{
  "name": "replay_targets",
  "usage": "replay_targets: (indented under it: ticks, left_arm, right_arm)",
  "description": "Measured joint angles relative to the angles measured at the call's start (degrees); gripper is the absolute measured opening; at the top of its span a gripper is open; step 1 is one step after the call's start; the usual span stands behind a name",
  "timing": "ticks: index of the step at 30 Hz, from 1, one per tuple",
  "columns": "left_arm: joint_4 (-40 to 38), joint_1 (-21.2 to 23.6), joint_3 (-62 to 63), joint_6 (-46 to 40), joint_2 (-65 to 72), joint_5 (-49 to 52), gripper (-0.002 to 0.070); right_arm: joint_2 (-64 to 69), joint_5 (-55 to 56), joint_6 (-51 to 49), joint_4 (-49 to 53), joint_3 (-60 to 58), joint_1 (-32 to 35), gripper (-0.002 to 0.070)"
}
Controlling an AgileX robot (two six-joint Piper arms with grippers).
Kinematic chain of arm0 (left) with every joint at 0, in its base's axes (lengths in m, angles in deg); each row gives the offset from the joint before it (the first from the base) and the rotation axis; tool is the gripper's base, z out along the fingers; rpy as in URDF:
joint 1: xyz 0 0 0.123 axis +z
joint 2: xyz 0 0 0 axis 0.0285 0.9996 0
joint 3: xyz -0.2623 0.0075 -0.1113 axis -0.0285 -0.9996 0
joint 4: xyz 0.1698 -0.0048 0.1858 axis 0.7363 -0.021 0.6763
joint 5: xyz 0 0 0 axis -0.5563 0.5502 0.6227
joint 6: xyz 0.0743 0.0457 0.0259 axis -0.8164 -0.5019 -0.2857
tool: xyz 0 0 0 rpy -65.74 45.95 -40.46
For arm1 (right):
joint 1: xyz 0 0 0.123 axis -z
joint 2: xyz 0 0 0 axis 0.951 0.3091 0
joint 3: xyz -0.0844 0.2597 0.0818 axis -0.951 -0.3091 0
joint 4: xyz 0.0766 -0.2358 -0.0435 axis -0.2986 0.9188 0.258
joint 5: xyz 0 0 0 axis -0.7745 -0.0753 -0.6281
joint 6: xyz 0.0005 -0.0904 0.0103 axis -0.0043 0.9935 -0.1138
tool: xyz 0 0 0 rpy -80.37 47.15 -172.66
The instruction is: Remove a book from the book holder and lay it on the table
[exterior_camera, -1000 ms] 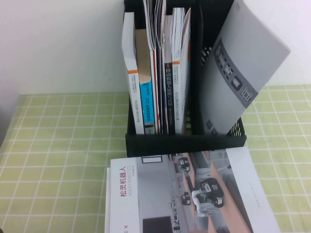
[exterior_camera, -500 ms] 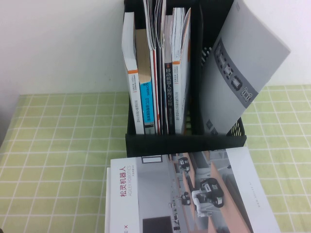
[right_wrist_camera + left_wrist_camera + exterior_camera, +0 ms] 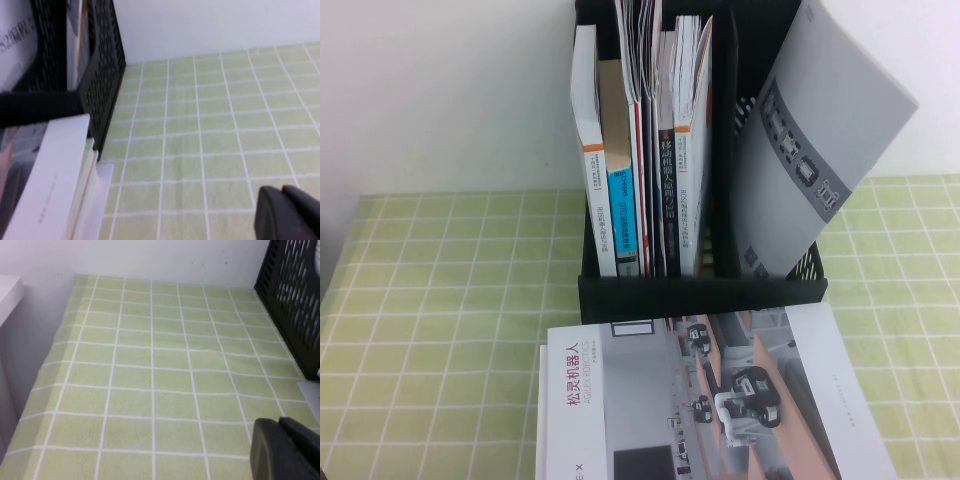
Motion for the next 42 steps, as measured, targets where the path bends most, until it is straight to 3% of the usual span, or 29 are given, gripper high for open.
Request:
replay_targets:
  ticks: [4,10,13,20,25,31,36,42]
  left_arm:
    - [-2.34,0.00,-0.18,0.20,0.00,-4.17,-0.0003]
    - [-19.96,0.00,-0.32,2.53,0.00,-20.00,-0.0003]
    - [-24.36,0.00,-0.36,2.72,0.00,-26.18,-0.0003]
    - [-26.25,0.00,-0.36,2.96,0.00,-33.06,-0.0003]
    - [-25.39,0.00,-0.36,11.10,0.00,-44.70,-0.0003]
    - [-16.37,0.00,7.70,14.13,-0.02,-44.30,-0.0003]
    - [-5.39,0.00,20.23,14.40,3.04,-34.71,-0.0003]
    - [-0.43,0.00,33.65,14.40,17.65,-15.63,-0.0003]
  right_arm:
    - [0.00,7.64,0.00,-0.13,0.00,0.00,-0.0001]
    - [0.00,15.60,0.39,0.35,0.00,0.00,-0.0001]
    - [0.00,20.50,0.90,0.93,0.00,0.00,-0.0001]
    - [0.00,45.43,-1.12,0.01,0.00,0.00,-0.0001]
    - [0.00,59.09,-4.18,-0.76,1.01,0.00,-0.0001]
    - [0.00,56.34,-7.77,2.77,12.42,0.00,-0.0001]
    - [1.63,45.68,-14.08,9.70,27.03,0.00,-0.0001]
    - [11.71,27.44,-22.61,17.94,37.17,0.00,-0.0001]
